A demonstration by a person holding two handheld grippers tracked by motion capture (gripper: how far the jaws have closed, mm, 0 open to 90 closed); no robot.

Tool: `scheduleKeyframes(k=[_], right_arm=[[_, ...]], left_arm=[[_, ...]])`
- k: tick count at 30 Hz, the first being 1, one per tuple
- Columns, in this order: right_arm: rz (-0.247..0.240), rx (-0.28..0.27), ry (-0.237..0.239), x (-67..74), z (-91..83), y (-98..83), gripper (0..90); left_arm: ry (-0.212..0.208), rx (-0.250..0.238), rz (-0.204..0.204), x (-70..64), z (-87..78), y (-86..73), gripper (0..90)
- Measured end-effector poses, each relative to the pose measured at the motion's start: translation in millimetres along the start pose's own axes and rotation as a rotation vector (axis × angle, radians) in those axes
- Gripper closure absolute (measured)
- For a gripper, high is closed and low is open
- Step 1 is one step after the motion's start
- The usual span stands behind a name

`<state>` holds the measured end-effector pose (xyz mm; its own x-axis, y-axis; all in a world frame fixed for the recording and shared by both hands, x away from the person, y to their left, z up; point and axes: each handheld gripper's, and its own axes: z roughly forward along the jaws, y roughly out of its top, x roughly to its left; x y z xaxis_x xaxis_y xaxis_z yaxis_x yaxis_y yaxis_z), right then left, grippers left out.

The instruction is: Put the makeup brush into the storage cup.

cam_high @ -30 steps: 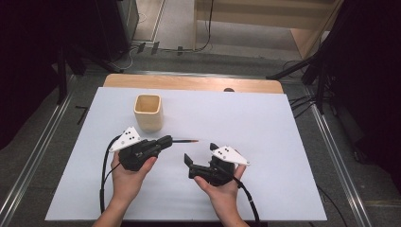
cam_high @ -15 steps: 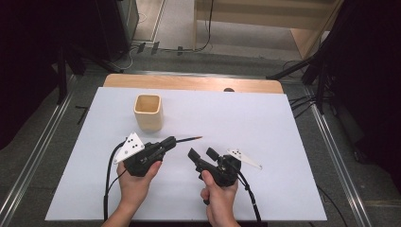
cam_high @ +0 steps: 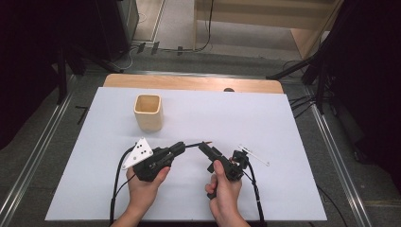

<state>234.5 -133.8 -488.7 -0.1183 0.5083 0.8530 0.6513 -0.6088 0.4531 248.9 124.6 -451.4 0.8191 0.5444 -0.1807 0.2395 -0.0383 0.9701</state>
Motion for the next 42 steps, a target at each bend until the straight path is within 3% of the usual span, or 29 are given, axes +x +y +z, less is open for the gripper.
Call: scheduleKeyframes(k=[4, 9, 14, 18, 19, 20, 21, 22, 23, 24, 27, 31, 33, 34, 42], right_arm=[[0.057, 0.015, 0.024, -3.2, 2.1, 2.7, 26.5], [0.084, 0.029, 0.051, -5.8, 4.9, 3.9, 31.0], [0.127, 0.037, 0.056, -13.1, 7.7, 7.5, 38.6], [0.165, 0.038, 0.098, -19.5, 7.0, 10.5, 53.4], [0.165, 0.038, 0.098, -19.5, 7.0, 10.5, 53.4], [0.177, 0.020, 0.143, -21.8, 4.7, 12.3, 75.2], [0.167, 0.013, 0.148, -21.8, 3.7, 12.9, 78.7], [0.142, -0.002, 0.167, -21.8, 2.0, 14.1, 79.9], [0.142, -0.002, 0.167, -21.8, 2.0, 14.1, 79.9], [0.057, -0.031, 0.191, -17.4, -3.2, 16.4, 84.2], [-0.099, -0.038, 0.170, -6.2, -5.7, 18.6, 84.4], [-0.309, -0.029, 0.139, 14.7, -7.1, 17.3, 84.4], [-0.443, -0.032, 0.124, 26.5, -7.4, 14.2, 84.5], [-0.484, -0.028, 0.119, 30.8, -7.6, 12.7, 84.5], [-0.669, -0.018, 0.109, 48.9, -7.9, 2.7, 84.5]], left_arm=[[-0.007, -0.004, 0.014, -4.2, 1.2, -0.6, 86.7], [-0.015, -0.006, 0.018, -6.2, 1.7, -1.0, 86.7], [-0.033, 0.000, 0.027, -8.8, 3.8, -2.4, 86.8], [-0.037, 0.005, 0.034, -9.4, 4.6, -3.1, 86.6], [-0.043, 0.019, 0.034, -8.6, 5.8, -3.4, 86.6], [-0.016, 0.029, 0.041, -8.6, 7.3, -3.8, 68.6], [-0.003, 0.037, 0.040, -8.0, 9.2, -3.5, 54.6], [-0.017, 0.052, 0.026, -6.2, 10.5, -3.3, 41.3], [-0.017, 0.052, 0.026, -6.2, 10.5, -3.3, 38.1], [-0.031, 0.091, 0.011, -2.9, 12.6, -3.4, 36.0], [-0.032, 0.134, 0.003, -1.7, 15.7, -4.9, 36.1], [-0.051, 0.197, 0.019, -5.8, 22.1, -6.3, 38.5], [-0.065, 0.221, 0.032, -9.2, 24.6, -6.6, 40.3], [-0.065, 0.228, 0.034, -10.6, 25.6, -6.7, 41.5], [-0.077, 0.263, 0.023, -14.2, 29.0, -6.2, 51.0]])
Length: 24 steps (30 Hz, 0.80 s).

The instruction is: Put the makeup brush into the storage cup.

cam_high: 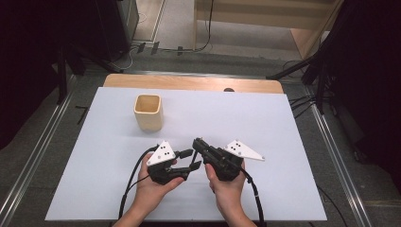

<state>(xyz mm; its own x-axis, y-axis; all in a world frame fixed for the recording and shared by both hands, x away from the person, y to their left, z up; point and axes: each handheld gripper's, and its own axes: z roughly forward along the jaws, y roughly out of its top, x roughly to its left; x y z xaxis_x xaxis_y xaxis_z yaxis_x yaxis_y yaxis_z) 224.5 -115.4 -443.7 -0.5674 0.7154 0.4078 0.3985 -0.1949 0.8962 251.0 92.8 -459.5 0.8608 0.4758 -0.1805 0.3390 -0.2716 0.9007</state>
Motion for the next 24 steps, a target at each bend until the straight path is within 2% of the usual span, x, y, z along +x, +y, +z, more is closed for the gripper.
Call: scheduleKeyframes(k=[2, 7, 11, 12, 15, 17, 18, 20, 21, 22, 24], right_arm=[[-0.057, 0.006, 0.001, 6.4, 0.6, 0.4, 84.5], [-0.142, 0.008, 0.000, 17.3, 1.5, 0.0, 84.6], [-0.156, 0.010, -0.010, 19.3, 2.0, -1.0, 84.6], [-0.164, 0.011, -0.015, 19.3, 2.2, -1.2, 84.6], [-0.175, 0.012, -0.019, 20.5, 1.9, -1.3, 84.5], [-0.187, 0.003, -0.022, 21.5, 1.4, -1.5, 83.7], [-0.197, -0.005, -0.036, 22.1, 0.9, -1.4, 76.7], [-0.206, -0.022, -0.059, 22.5, -0.5, -0.2, 53.5], [-0.206, -0.022, -0.059, 22.5, -0.5, -0.2, 53.5], [-0.204, -0.023, -0.089, 21.5, -1.5, 2.2, 26.7], [-0.205, -0.019, -0.126, 19.6, -3.2, 4.5, 6.0]], left_arm=[[0.001, 0.010, -0.001, 0.5, -0.1, 0.2, 53.8], [-0.015, 0.017, 0.004, -1.7, 1.4, 0.3, 59.5], [-0.021, 0.012, 0.009, -2.2, 0.0, 1.1, 67.6], [-0.029, 0.010, 0.003, -1.4, -0.9, 1.6, 72.0], [-0.021, 0.013, 0.019, -2.0, -1.5, 1.7, 83.5], [-0.026, 0.013, 0.034, -1.9, -2.2, 2.4, 84.2], [-0.022, 0.013, 0.042, -2.3, -2.5, 2.8, 84.3], [-0.022, 0.004, 0.045, -2.0, -3.3, 3.0, 84.4], [-0.022, 0.004, 0.045, -2.0, -3.3, 3.0, 84.4], [-0.018, 0.004, 0.043, -0.4, -4.2, 2.8, 84.5], [-0.018, 0.000, 0.035, 2.0, -5.2, 2.2, 84.5]])
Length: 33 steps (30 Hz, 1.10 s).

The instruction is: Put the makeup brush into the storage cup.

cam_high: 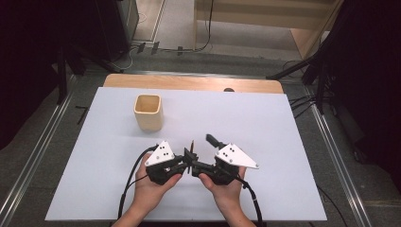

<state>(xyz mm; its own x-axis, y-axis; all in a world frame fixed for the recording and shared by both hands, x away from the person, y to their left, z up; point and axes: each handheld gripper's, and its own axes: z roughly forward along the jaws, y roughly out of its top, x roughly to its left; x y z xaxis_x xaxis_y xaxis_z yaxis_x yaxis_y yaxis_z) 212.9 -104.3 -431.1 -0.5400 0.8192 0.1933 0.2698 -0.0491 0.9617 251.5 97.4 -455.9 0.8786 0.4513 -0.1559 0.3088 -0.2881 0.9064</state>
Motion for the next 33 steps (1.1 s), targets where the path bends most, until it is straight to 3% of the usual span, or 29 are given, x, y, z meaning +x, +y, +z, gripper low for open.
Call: scheduleKeyframes(k=[1, 5, 8, 13, 18, 25, 33], right_arm=[[-0.002, -0.002, -0.001, -2.3, -1.5, 0.9, 0.0], [0.004, -0.019, 0.002, -10.1, -7.3, 4.0, 0.0], [-0.024, -0.033, -0.022, -22.4, -16.0, 6.4, 0.0], [-0.015, -0.022, -0.040, -40.5, -25.7, 4.1, 0.0], [-0.043, -0.004, -0.061, -56.7, -37.0, -1.6, 0.0], [-0.078, 0.011, -0.046, -74.5, -49.5, -8.9, 0.0], [-0.079, 0.028, -0.093, -94.1, -67.0, -19.7, 0.0]], left_arm=[[0.000, 0.000, 0.000, 0.0, 0.0, 0.0, 84.5], [0.010, -0.014, -0.015, 6.0, -3.6, -0.9, 84.5], [0.025, -0.027, -0.018, 10.8, -8.6, -0.8, 84.5], [0.041, -0.037, -0.025, 15.6, -12.9, -0.8, 84.5], [0.058, -0.046, -0.025, 19.9, -17.5, 0.0, 84.6], [0.071, -0.068, -0.034, 25.1, -25.5, 3.6, 84.6], [0.095, -0.083, -0.036, 32.4, -33.3, 5.3, 84.6]])
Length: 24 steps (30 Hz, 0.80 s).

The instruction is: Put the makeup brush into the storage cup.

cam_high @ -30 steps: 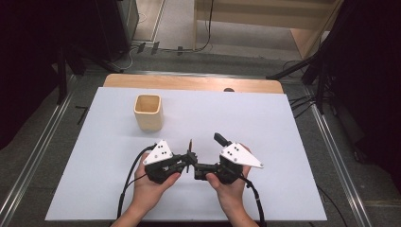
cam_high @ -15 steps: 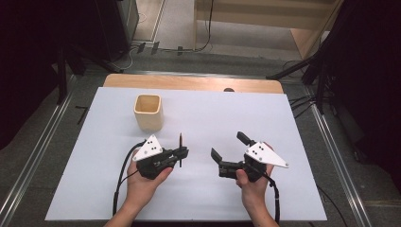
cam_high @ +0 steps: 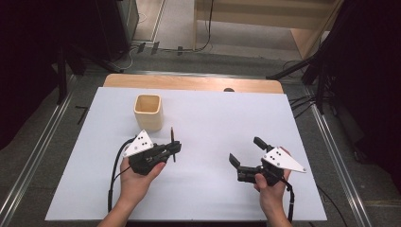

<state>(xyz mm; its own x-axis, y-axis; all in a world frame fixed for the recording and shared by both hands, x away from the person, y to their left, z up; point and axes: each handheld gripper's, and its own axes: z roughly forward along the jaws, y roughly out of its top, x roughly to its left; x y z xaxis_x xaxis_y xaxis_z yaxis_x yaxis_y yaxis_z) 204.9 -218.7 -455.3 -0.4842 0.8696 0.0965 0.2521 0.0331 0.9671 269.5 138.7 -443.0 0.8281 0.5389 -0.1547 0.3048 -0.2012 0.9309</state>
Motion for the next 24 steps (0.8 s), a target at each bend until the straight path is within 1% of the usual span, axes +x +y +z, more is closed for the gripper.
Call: scheduleKeyframes(k=[1, 2, 5, 9, 12, 14, 15, 17, 19, 24], right_arm=[[-0.001, 0.002, -0.009, -1.4, -2.0, -1.5, 0.0], [-0.003, -0.001, -0.019, -4.4, -4.7, -3.7, 0.0], [0.008, 0.004, -0.027, -11.4, -10.5, -6.8, 0.0], [0.002, 0.007, -0.036, -18.2, -19.5, -11.7, 0.0], [0.002, 0.012, -0.055, -23.1, -25.9, -16.7, 0.0], [0.002, 0.014, -0.060, -24.6, -27.5, -17.7, 0.0], [0.005, 0.013, -0.072, -29.1, -32.1, -20.2, 0.0], [0.008, 0.018, -0.082, -32.8, -35.9, -22.4, 0.0], [0.002, 0.026, -0.084, -36.2, -39.5, -25.0, 0.0], [0.009, 0.038, -0.079, -42.9, -46.3, -31.7, 0.0]], left_arm=[[0.001, -0.005, -0.005, 1.1, -1.3, 0.7, 84.6], [0.006, -0.005, -0.002, 2.1, -2.5, 1.3, 84.6], [0.013, -0.014, -0.007, 3.6, -5.1, 2.7, 84.6], [0.019, -0.021, -0.009, 5.4, -7.3, 4.0, 84.6], [0.025, -0.020, -0.005, 7.2, -8.1, 4.6, 84.6], [0.027, -0.021, -0.007, 8.0, -8.8, 5.2, 84.6], [0.035, -0.023, -0.002, 9.6, -10.6, 6.7, 84.6], [0.053, -0.029, 0.007, 11.0, -12.8, 8.5, 84.6], [0.060, -0.029, 0.012, 11.6, -13.2, 9.7, 84.6], [0.063, -0.027, 0.015, 14.3, -14.3, 13.1, 84.7]])
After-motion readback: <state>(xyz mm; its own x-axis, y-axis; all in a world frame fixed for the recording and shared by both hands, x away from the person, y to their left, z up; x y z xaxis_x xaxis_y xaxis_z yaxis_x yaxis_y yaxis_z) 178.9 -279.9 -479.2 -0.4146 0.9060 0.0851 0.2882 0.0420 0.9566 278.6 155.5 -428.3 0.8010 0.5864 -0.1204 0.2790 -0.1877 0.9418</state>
